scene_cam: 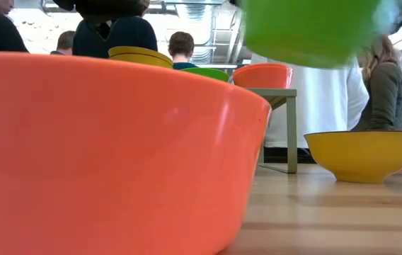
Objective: Pick & Place Mini bowls
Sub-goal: Stack the green bowl on top of the green bowl on the shelf
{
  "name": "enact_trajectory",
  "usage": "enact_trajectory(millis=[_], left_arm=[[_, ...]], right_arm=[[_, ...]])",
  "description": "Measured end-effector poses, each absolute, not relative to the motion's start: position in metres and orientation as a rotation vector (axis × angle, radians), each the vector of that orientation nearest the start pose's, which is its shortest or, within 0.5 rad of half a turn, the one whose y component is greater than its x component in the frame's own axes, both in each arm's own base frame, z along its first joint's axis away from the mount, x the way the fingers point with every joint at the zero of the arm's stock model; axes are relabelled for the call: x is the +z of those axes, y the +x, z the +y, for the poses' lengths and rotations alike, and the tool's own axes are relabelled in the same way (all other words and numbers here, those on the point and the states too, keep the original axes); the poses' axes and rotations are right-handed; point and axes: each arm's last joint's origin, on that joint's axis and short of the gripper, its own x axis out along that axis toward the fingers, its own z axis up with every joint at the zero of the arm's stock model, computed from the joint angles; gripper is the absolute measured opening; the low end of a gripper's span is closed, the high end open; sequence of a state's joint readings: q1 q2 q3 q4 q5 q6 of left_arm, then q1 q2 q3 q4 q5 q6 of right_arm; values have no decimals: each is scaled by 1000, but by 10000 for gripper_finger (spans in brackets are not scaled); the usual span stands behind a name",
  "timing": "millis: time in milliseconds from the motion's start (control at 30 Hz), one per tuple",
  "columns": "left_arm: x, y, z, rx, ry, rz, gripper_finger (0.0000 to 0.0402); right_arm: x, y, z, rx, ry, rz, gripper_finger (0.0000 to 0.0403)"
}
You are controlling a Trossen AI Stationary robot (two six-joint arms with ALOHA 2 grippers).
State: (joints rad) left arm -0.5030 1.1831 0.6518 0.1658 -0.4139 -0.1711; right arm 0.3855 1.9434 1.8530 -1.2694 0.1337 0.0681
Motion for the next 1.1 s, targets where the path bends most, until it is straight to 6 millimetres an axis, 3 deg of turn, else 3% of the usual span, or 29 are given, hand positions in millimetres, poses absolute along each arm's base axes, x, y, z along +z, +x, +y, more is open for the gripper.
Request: enact_trajectory(millis=[267, 433, 567, 767, 933, 1100], left_arm=[[242, 224, -110, -75, 80, 331, 85], [242, 224, -110, -75, 80, 331, 85], [242, 224, -110, -75, 80, 331, 85], [242, 224, -110, -75, 80, 331, 85], [242, 224, -110, -75, 80, 331, 85], [242, 224, -110, -75, 80, 331, 85]], right_arm=[[365, 379, 79, -38, -327, 1097, 3], [395, 383, 30, -167, -319, 1003, 7], [399, 384, -13, -234, -301, 1013, 8], [395, 383, -65, -145, -230, 1026, 2], [396, 380, -88, -129, -191, 1013, 4], [396, 379, -96, -104, -166, 996, 4]])
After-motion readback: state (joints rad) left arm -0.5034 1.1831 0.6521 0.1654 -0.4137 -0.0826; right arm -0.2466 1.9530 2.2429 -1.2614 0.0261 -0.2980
